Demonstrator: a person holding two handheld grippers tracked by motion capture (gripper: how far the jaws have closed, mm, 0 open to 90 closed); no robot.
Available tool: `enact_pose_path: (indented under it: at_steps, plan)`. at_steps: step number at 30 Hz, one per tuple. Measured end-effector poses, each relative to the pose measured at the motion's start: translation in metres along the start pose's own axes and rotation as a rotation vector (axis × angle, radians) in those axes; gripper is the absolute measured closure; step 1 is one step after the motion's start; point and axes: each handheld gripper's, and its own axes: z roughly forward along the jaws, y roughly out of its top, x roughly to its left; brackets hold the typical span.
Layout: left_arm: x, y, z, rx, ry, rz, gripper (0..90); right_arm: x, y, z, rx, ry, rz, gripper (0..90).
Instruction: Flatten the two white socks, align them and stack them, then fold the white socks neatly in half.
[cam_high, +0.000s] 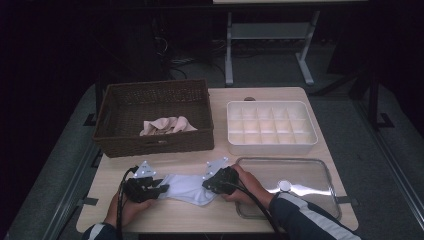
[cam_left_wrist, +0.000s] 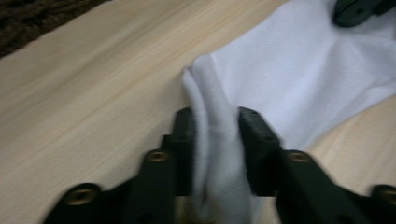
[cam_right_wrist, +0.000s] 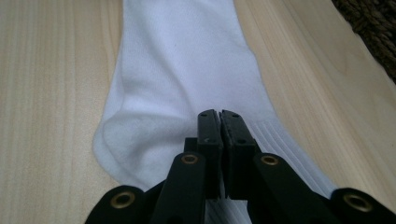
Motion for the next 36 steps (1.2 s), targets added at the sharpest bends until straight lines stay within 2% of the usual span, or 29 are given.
enact_pose_path:
  at_steps: [2,4,5,6,8,9,10,11,12,15,16,18,22,25,26,27,30,32,34,35,36]
  plan:
    - [0.001,-0.001,-0.002,-0.009,-0.028,-0.002,79.0,0.0,0.0,0.0,0.003,-0.006,-0.008,86.7]
    - [0.002,-0.001,-0.007,-0.039,-0.047,0.003,79.4,0.0,0.001,0.0,0.005,-0.006,-0.002,86.6]
    - [0.002,0.0,-0.011,-0.073,-0.075,-0.009,79.7,0.0,0.001,0.0,0.008,-0.007,-0.001,86.6]
    - [0.002,0.002,-0.018,-0.134,-0.111,-0.035,79.9,-0.001,0.001,0.001,0.004,-0.003,-0.006,86.7]
    - [0.002,0.003,-0.025,-0.173,-0.142,-0.042,79.9,-0.005,0.001,0.001,0.003,0.012,-0.011,86.6]
    - [0.002,0.003,-0.025,-0.173,-0.142,-0.042,79.9,-0.005,0.001,0.001,0.003,0.012,-0.011,86.6]
    - [0.001,0.004,-0.029,-0.199,-0.17,-0.044,79.9,-0.007,0.002,0.002,0.01,0.027,-0.004,86.4]
    - [0.001,0.004,-0.029,-0.199,-0.17,-0.044,79.9,-0.007,0.002,0.002,0.01,0.027,-0.004,86.4]
    - [0.0,0.005,-0.031,-0.23,-0.196,-0.043,79.9,-0.009,0.004,0.003,0.009,0.025,-0.008,86.3]
    - [-0.003,0.007,-0.034,-0.256,-0.232,-0.057,79.8,-0.01,0.007,0.006,0.01,0.024,-0.025,86.2]
    - [-0.003,0.007,-0.034,-0.256,-0.232,-0.057,79.8,-0.01,0.007,0.006,0.01,0.024,-0.025,86.2]
    - [-0.004,0.009,-0.036,-0.283,-0.258,-0.057,79.7,-0.012,0.01,0.01,-0.002,0.027,-0.055,86.0]
    - [-0.004,0.01,-0.037,-0.306,-0.271,-0.07,79.5,-0.014,0.014,0.014,-0.013,0.042,-0.082,85.9]
    - [-0.005,0.011,-0.039,-0.32,-0.279,-0.075,79.2,-0.014,0.017,0.017,-0.019,0.059,-0.076,85.9]
    - [-0.006,0.013,-0.04,-0.335,-0.28,-0.08,79.2,-0.013,0.021,0.02,-0.023,0.072,-0.099,85.8]
    - [-0.006,0.014,-0.04,-0.336,-0.277,-0.077,79.2,-0.012,0.022,0.021,-0.024,0.078,-0.101,85.5]
    - [-0.006,0.016,-0.04,-0.334,-0.263,-0.08,79.2,-0.011,0.024,0.02,-0.034,0.1,-0.101,76.4]
    - [-0.006,0.017,-0.039,-0.325,-0.254,-0.077,79.3,-0.012,0.023,0.018,-0.044,0.101,-0.099,76.0]
    - [-0.007,0.017,-0.04,-0.322,-0.243,-0.077,79.4,-0.022,0.021,-0.003,-0.104,0.076,-0.054,74.6]
    - [-0.007,0.017,-0.04,-0.322,-0.243,-0.077,79.4,-0.022,0.021,-0.003,-0.104,0.076,-0.054,74.6]
    - [-0.008,0.017,-0.041,-0.321,-0.241,-0.081,79.4,-0.031,0.018,-0.024,-0.141,0.046,-0.003,74.0]
